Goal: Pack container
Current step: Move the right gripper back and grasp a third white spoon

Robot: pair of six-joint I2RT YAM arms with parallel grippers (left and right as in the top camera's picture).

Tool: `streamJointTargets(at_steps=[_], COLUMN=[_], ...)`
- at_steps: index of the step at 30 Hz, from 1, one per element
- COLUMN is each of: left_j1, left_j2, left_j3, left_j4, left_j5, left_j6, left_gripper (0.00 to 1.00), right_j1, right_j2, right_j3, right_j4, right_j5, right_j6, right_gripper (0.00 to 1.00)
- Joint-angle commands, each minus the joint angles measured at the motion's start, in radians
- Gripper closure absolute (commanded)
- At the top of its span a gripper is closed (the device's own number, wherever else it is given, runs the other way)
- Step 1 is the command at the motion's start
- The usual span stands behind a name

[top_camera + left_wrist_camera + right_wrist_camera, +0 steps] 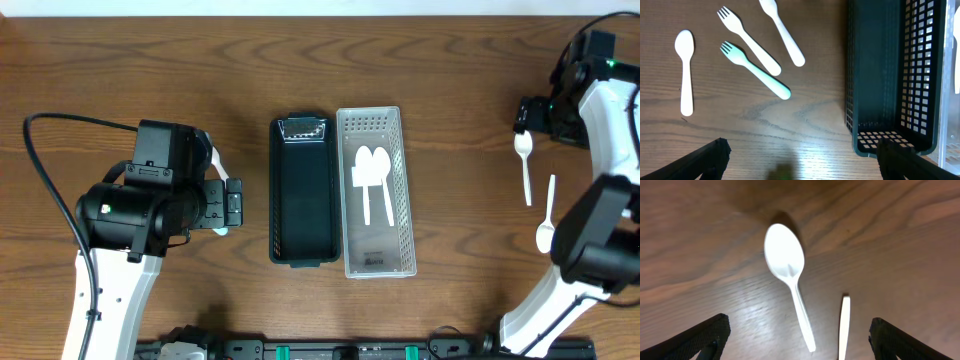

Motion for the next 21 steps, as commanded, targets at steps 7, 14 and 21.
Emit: streamJointTargets(at_steps=[7, 14, 21], left_j1=[0.001, 0.001, 0.001], left_j2=[0.002, 0.002, 0.002], left_j3=[-0.008, -0.008, -0.008], left_j4=[0.000, 0.002, 0.022], left_j5=[-0.012, -0.012, -0.012], left_j6=[-0.005, -0.005, -0.005], left_gripper=[0.04, 0.04, 0.04], right_j1=[-0.011, -0.012, -0.012], right_j2=[0.137, 0.191, 0.241], right_j3=[-0.005, -0.005, -0.005], right_j4=[0.043, 0.057, 0.050], right_j5=[-0.070, -0.087, -0.089], right_j6=[-0.053, -0.060, -0.060], right_gripper=[0.08, 0.08, 0.09])
